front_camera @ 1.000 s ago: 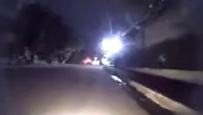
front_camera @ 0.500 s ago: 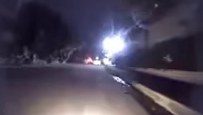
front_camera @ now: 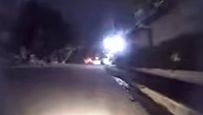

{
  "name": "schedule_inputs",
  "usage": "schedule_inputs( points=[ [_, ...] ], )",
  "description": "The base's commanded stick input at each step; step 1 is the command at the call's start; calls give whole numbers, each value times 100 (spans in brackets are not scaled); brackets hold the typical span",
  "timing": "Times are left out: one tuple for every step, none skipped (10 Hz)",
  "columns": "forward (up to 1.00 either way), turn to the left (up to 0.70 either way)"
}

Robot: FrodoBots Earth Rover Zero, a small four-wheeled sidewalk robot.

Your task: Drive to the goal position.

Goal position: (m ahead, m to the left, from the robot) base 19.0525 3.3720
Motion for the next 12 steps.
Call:
schedule_inputs(
  points=[
    [70,0],
    [70,0],
    [70,-7],
    [70,-20],
    [70,-29],
    [70,-19],
    [70,0],
    [70,0],
    [70,0],
    [70,0],
    [70,0],
    [70,0]
  ],
)
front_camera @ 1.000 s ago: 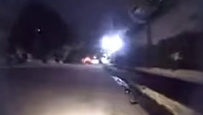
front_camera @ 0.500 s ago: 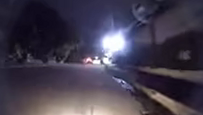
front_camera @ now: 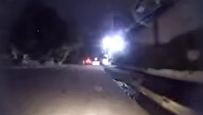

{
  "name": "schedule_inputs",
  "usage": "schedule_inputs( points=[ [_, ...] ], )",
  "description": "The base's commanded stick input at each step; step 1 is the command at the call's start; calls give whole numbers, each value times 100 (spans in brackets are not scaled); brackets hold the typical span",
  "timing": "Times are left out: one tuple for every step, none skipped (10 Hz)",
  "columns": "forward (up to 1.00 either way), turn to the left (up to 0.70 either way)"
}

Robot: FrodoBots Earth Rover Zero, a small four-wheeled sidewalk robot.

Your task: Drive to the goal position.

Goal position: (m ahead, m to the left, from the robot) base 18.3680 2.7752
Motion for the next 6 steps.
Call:
schedule_inputs(
  points=[
    [70,0],
    [70,0],
    [70,0],
    [70,0],
    [70,0],
    [70,0]
  ],
)
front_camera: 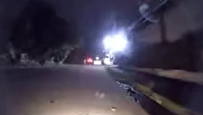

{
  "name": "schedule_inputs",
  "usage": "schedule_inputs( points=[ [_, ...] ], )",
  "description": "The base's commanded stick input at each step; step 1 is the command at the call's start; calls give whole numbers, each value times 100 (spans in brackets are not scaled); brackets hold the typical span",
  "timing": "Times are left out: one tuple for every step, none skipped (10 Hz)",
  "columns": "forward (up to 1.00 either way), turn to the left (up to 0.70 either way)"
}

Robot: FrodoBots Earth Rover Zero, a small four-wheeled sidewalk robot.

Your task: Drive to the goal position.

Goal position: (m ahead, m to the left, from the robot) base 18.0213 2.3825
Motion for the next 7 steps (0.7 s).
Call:
schedule_inputs(
  points=[
    [70,0],
    [70,0],
    [70,0],
    [70,0],
    [70,0],
    [70,-8],
    [70,-16]
  ],
)
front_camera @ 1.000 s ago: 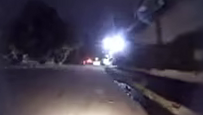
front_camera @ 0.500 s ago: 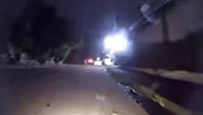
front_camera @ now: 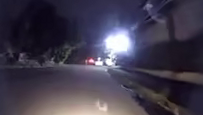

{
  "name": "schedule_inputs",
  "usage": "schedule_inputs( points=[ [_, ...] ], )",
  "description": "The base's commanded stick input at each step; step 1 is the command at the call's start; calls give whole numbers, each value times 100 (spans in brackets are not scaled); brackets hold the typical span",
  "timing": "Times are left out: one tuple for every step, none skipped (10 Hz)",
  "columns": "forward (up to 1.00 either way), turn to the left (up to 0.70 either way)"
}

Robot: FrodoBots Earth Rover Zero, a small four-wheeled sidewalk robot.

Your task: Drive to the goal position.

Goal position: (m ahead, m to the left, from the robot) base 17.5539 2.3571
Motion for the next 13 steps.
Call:
schedule_inputs(
  points=[
    [70,-34],
    [70,-15],
    [70,-4],
    [70,-12],
    [70,-31],
    [70,-6],
    [70,-2],
    [70,0],
    [70,0],
    [70,0],
    [70,-2],
    [70,-11],
    [70,-29]
  ],
)
